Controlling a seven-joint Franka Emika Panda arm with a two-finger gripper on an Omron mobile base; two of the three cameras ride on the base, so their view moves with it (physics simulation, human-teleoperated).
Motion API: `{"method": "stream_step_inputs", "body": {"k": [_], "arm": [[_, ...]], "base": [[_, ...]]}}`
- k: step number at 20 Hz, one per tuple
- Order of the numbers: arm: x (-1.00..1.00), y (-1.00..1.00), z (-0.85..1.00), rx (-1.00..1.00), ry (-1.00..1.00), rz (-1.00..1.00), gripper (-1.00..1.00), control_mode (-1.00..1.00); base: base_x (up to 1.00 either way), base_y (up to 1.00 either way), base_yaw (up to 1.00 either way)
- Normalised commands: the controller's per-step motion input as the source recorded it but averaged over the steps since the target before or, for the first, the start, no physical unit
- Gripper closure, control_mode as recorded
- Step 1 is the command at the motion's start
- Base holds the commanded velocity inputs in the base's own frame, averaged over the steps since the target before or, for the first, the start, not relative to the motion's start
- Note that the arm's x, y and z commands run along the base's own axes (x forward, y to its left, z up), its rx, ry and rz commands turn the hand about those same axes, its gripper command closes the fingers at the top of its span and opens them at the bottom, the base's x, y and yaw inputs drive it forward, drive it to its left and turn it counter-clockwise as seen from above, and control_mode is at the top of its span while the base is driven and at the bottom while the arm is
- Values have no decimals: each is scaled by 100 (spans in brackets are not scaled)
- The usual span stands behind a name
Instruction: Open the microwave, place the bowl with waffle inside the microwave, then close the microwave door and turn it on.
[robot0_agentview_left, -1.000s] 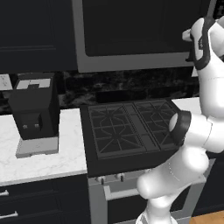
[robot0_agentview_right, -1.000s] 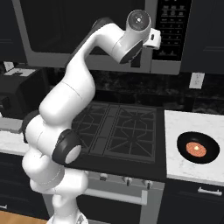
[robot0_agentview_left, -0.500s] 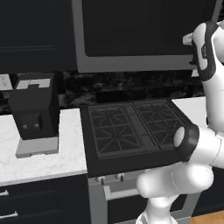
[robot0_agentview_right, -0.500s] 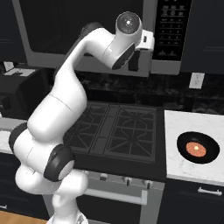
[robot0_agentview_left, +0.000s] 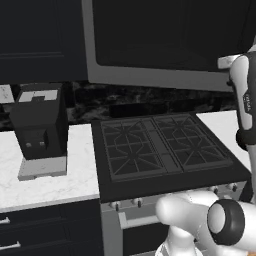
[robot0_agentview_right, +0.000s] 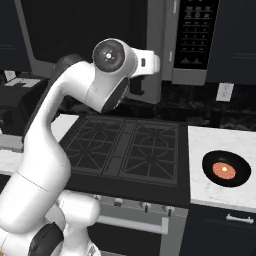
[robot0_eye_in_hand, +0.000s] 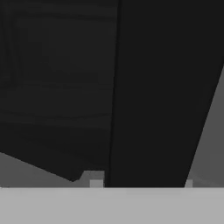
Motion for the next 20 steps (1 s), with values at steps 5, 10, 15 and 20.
{"method": "stream_step_inputs", "body": {"k": [5, 10, 15, 20], "arm": [[-83, 100, 1, -20, -9, -3, 100, -100], [-79, 100, 10, -18, -6, -3, 100, -100], [-76, 100, 3, -14, -11, -1, 100, -100], [-49, 100, 0, -9, -8, -4, 100, -100]], "base": [[0, 0, 0], [0, 0, 0], [0, 0, 0], [0, 0, 0]]}}
